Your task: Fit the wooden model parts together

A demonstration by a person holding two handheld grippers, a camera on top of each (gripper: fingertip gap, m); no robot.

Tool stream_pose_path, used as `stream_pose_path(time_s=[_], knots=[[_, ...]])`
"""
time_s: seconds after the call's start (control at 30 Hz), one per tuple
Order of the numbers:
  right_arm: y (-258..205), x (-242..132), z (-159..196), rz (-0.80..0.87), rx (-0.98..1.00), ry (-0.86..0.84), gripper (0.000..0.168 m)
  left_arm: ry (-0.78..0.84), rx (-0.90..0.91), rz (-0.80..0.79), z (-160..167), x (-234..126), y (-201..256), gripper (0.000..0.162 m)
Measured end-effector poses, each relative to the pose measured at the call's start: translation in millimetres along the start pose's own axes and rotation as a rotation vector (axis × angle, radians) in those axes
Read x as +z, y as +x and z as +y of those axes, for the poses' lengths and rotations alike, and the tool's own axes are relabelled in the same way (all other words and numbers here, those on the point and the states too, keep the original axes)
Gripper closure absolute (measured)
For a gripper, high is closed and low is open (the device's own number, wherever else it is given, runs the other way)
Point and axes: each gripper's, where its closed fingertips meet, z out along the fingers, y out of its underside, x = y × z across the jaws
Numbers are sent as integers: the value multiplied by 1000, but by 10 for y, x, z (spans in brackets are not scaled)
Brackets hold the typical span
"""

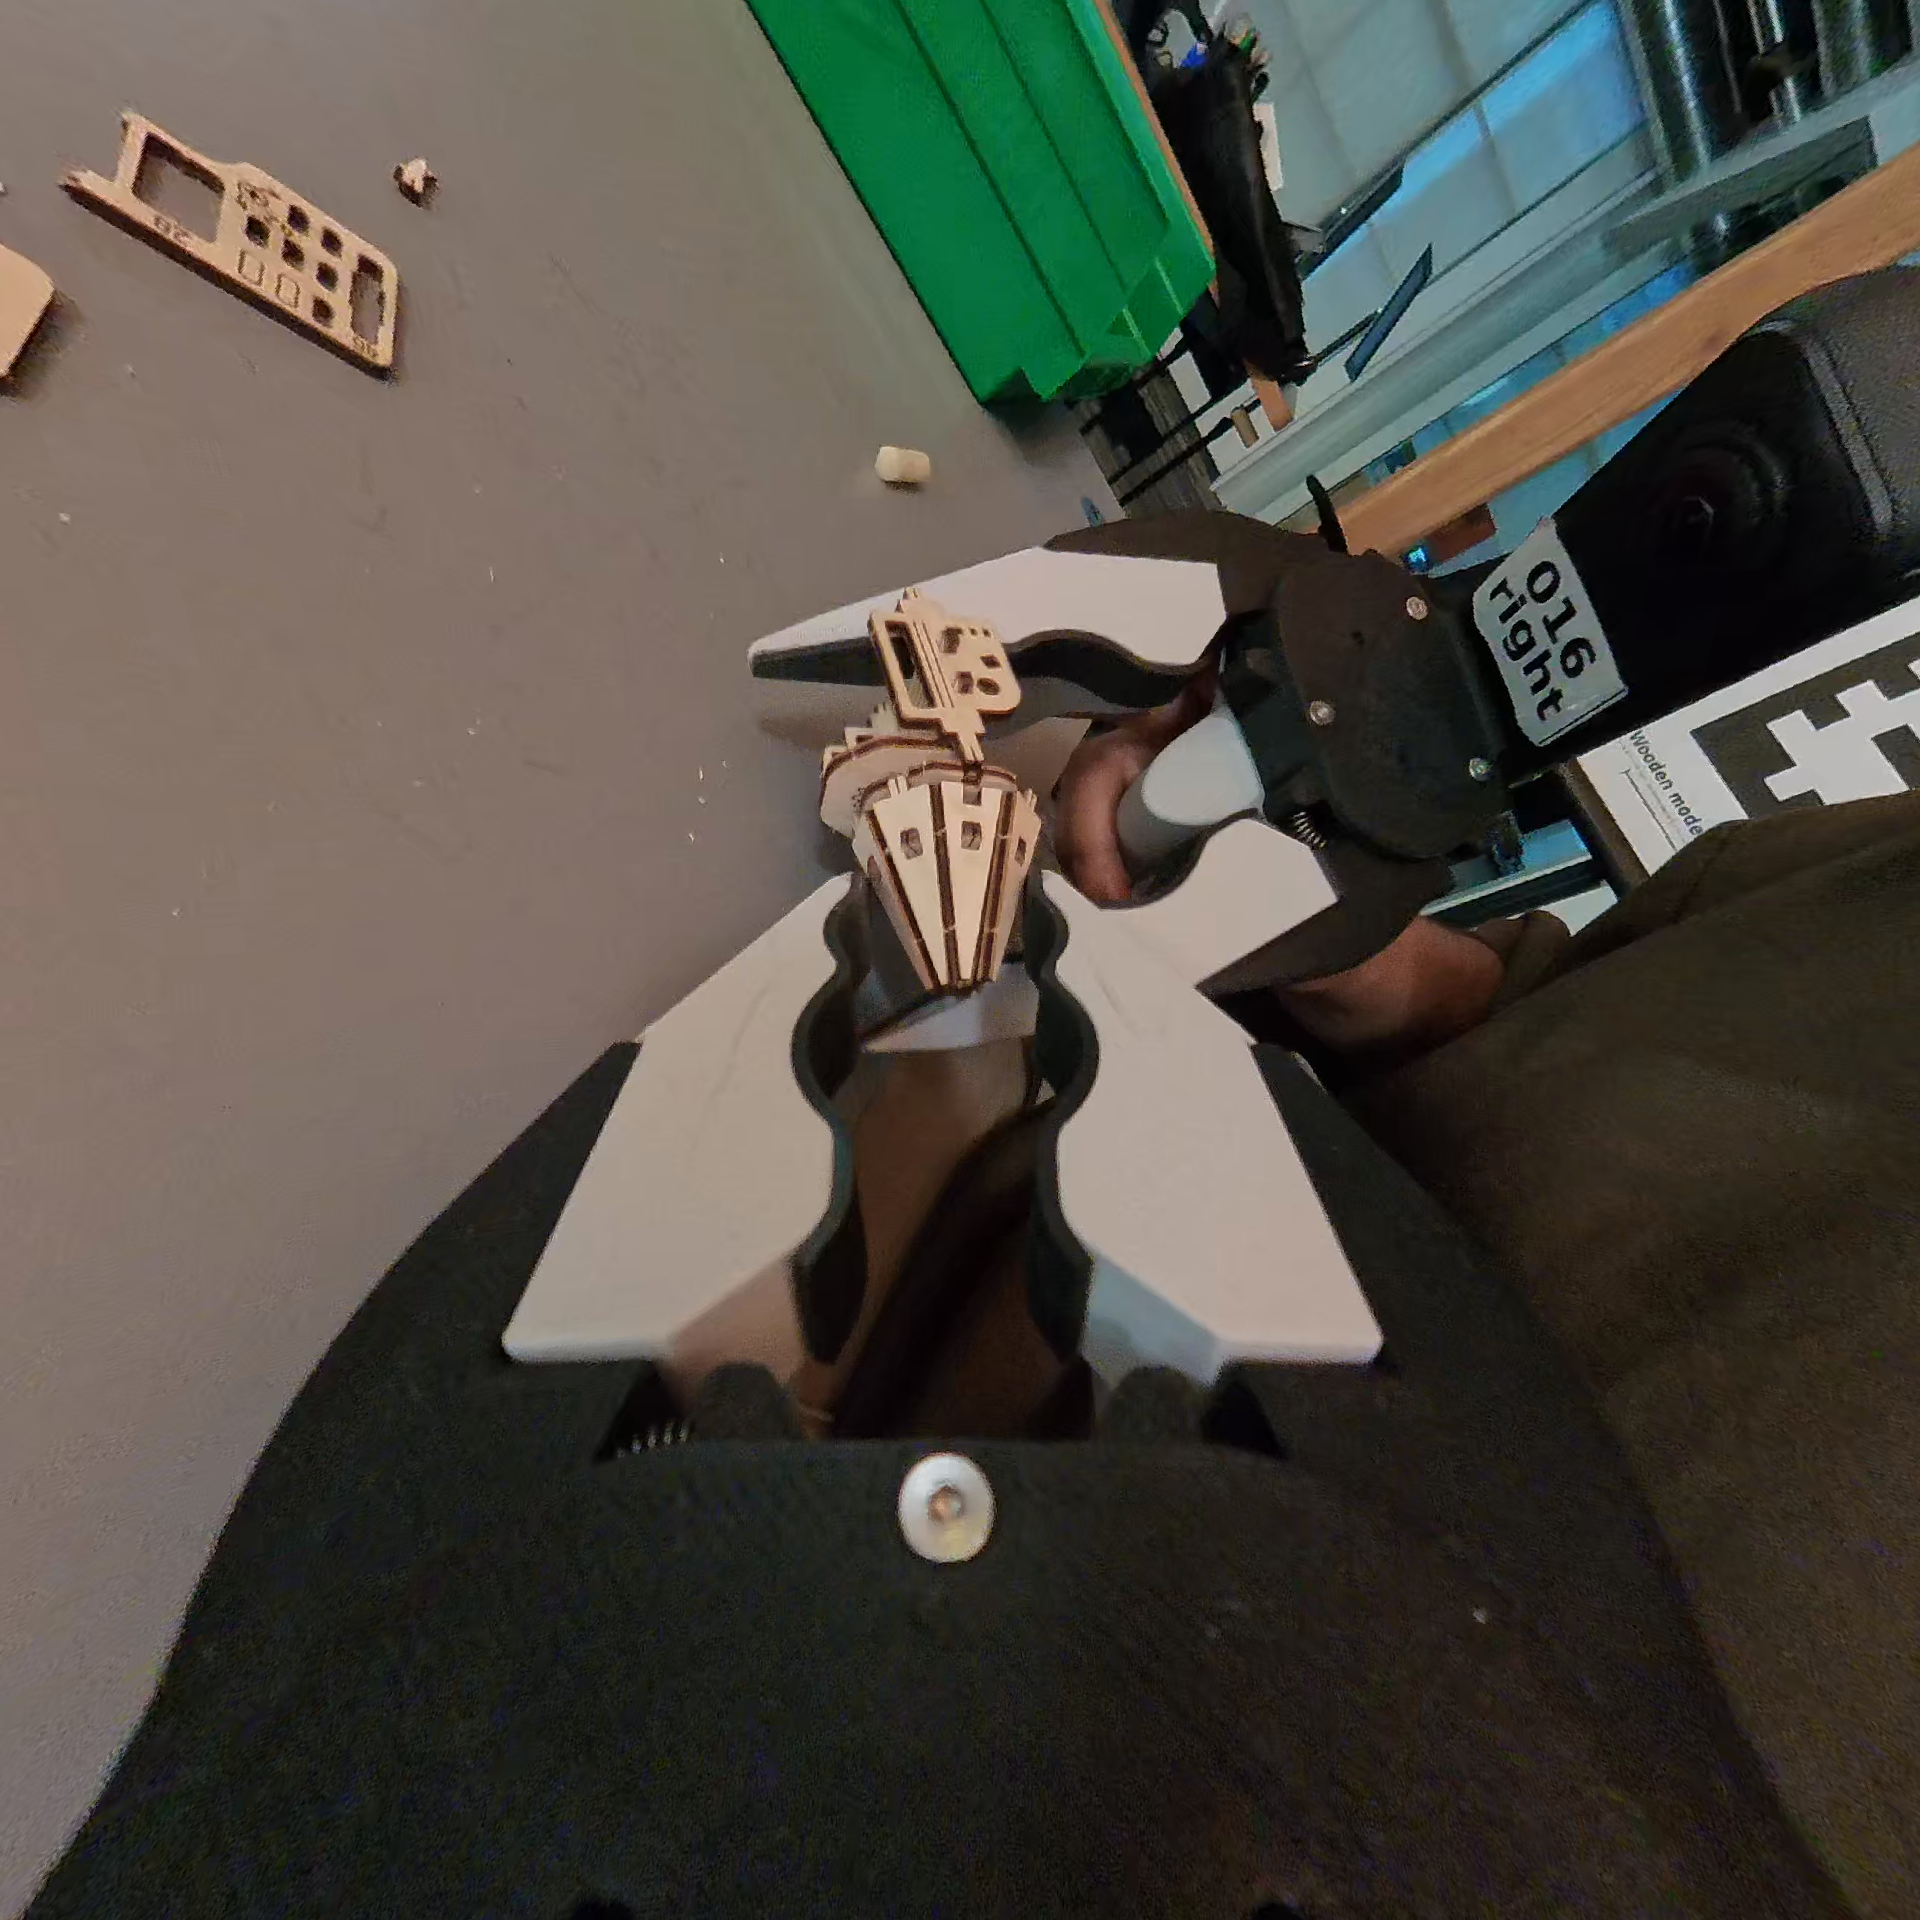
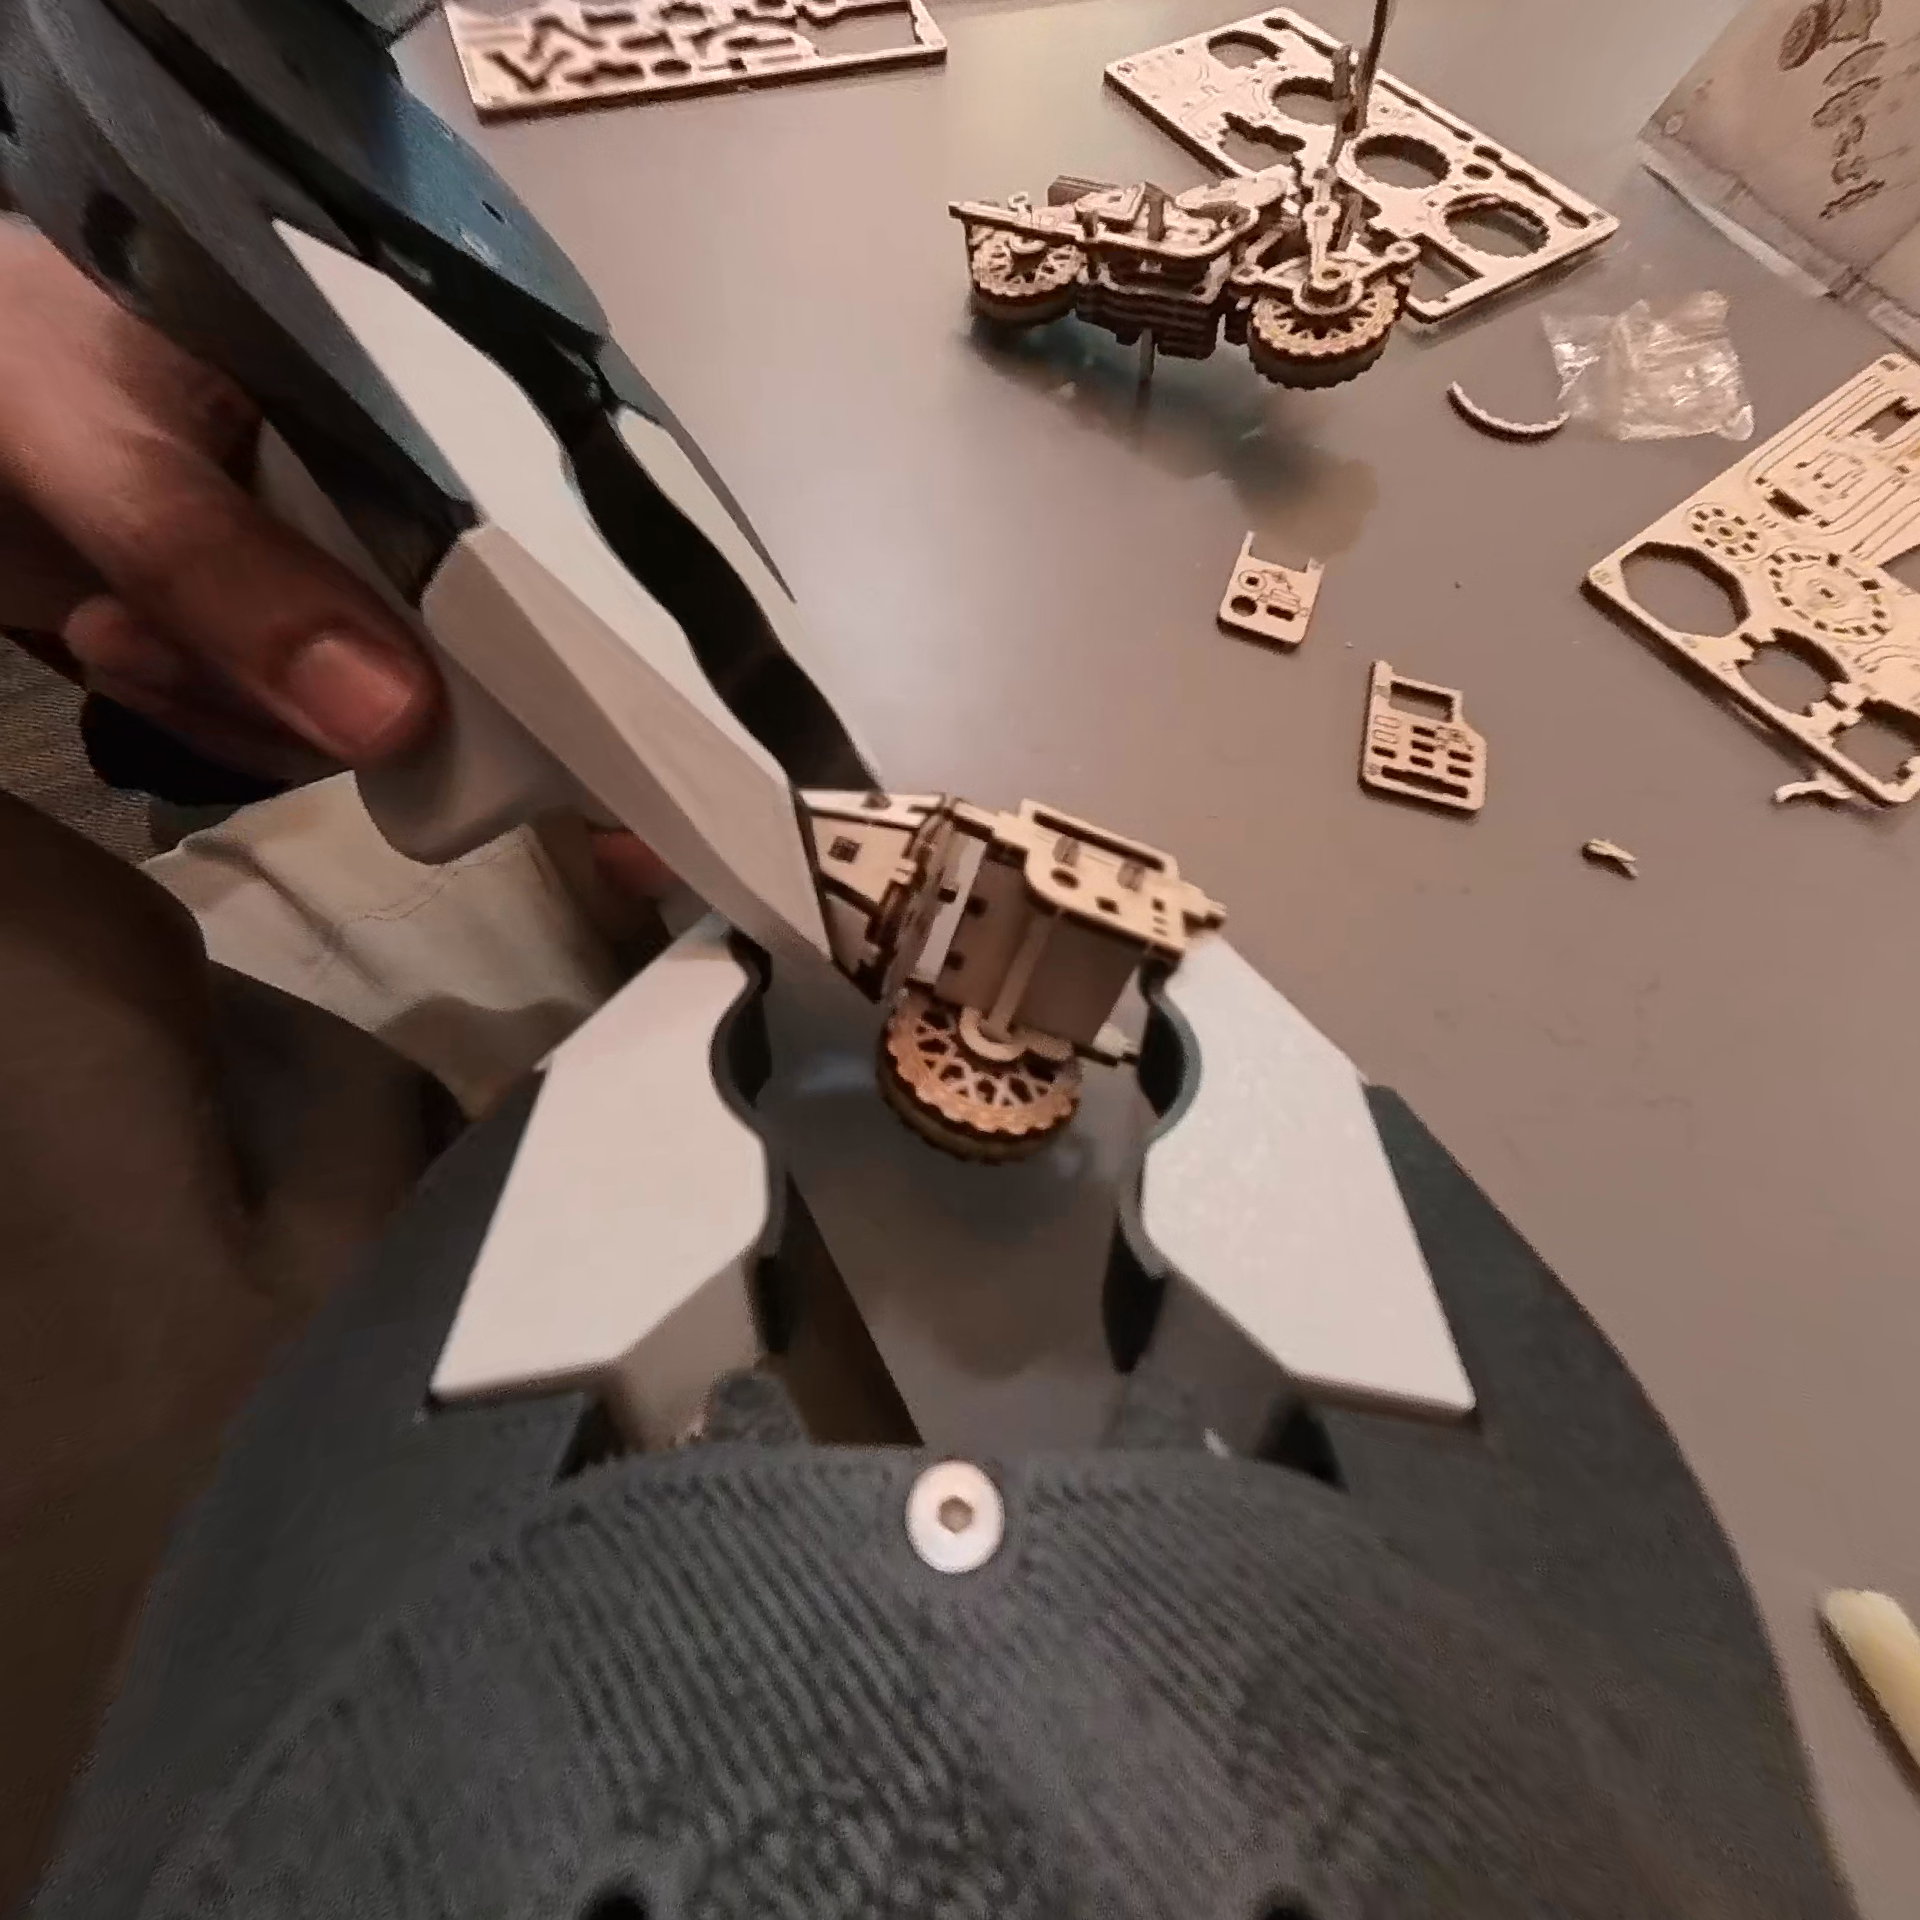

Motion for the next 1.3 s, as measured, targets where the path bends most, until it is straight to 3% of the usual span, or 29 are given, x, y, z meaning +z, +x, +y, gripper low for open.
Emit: stream_pose_path(time_s=[0.13, 0.3, 0.47, 0.67, 1.0, 1.3], knots=[[-94, 18, -91, -57, 35, 37, 84, -13, -15, 4, 33, 30, 12, 135], [-76, 9, -89, -26, -19, 29, 91, -24, -32, 19, 47, 30, 22, 134], [-86, 0, -60, -17, -81, 14, 92, -46, 8, 24, 57, 5, 52, 127], [-138, -5, -70, -15, -152, 7, 92, -60, 75, -17, 76, 18, 40, 130], [-49, -17, -64, 15, -31, 9, 84, 9, 70, -25, -4, 3, 26, 132], [-9, -51, -85, 77, -78, 1, 91, 66, 22, -23, -56, 17, 15, 132]])
